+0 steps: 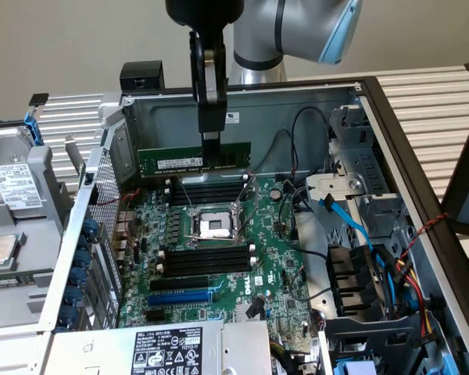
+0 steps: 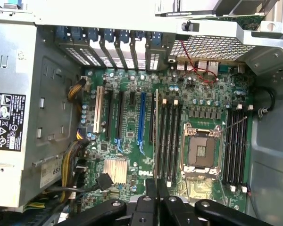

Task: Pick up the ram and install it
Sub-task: 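Insert the ram into the slot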

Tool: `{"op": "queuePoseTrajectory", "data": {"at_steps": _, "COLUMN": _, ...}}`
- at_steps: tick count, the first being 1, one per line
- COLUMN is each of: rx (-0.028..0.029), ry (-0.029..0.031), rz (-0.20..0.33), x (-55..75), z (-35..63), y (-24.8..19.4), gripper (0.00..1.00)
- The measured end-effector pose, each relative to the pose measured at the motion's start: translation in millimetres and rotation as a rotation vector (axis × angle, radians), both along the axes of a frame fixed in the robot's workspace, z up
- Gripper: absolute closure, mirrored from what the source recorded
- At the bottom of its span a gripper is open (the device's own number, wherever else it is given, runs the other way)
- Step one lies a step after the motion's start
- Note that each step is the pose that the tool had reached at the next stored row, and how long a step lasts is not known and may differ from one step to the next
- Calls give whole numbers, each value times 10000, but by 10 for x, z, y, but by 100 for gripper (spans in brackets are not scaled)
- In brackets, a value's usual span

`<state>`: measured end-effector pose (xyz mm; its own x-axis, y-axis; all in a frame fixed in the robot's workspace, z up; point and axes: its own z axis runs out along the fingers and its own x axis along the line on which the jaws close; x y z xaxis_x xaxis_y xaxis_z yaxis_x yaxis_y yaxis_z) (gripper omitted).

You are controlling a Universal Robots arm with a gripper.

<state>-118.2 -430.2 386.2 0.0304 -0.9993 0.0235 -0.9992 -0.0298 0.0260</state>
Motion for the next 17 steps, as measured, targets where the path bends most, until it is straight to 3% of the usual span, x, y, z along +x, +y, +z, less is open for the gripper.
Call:
{"op": "queuePoseTrajectory", "data": {"at_steps": 5, "rx": -11, "ry": 4, "rz": -4, "x": 1, "z": -47, "y": 1, "gripper": 87}}
{"op": "queuePoseTrajectory", "data": {"at_steps": 17, "rx": 31, "ry": 4, "rz": -577, "x": 29, "z": -266, "y": 1, "gripper": 87}}
